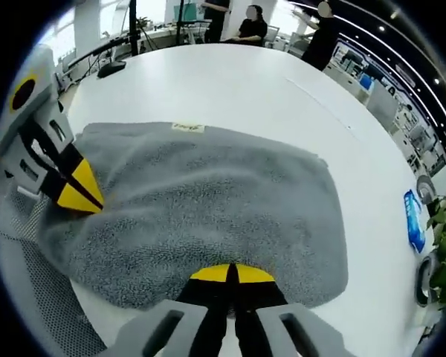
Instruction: Open the folded towel by lifting each exposed corner and separating the folded layers until the towel lies flat within the target outline without major curled edges
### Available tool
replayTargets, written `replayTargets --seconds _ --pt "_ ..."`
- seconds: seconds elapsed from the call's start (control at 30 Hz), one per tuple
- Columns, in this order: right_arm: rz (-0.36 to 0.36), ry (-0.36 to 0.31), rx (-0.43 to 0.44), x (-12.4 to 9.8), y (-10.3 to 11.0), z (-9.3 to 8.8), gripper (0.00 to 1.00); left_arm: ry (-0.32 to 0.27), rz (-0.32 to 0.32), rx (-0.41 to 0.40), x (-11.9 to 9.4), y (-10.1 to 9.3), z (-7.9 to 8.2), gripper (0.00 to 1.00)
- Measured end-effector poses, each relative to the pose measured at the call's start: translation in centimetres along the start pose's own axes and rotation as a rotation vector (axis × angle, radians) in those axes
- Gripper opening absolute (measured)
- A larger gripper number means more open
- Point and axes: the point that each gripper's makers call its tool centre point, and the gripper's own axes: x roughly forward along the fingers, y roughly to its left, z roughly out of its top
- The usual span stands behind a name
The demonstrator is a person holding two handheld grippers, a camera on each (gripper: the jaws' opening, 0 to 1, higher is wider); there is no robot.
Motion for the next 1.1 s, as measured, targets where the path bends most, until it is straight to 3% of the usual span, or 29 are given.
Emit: replayTargets --seconds 0.47,0.57,0.93,1.1 --pt "0.008 0.009 -0.019 0.9 -1.1 0.9 0.0 -0.014 -0.033 0.028 0.4 -1.0 0.4 0.0" --pt "0.011 0.014 -0.026 1.1 -1.3 1.1 0.0 -0.017 -0.045 0.065 0.6 -1.6 0.6 0.0" --pt "0.054 0.007 -0.022 1.7 -2.0 1.8 0.0 -0.038 -0.079 0.083 1.5 -3.8 1.4 0.0" --pt "0.038 0.01 -0.056 1.9 -1.9 2.2 0.0 -0.047 -0.099 0.092 2.0 -4.8 1.8 0.0"
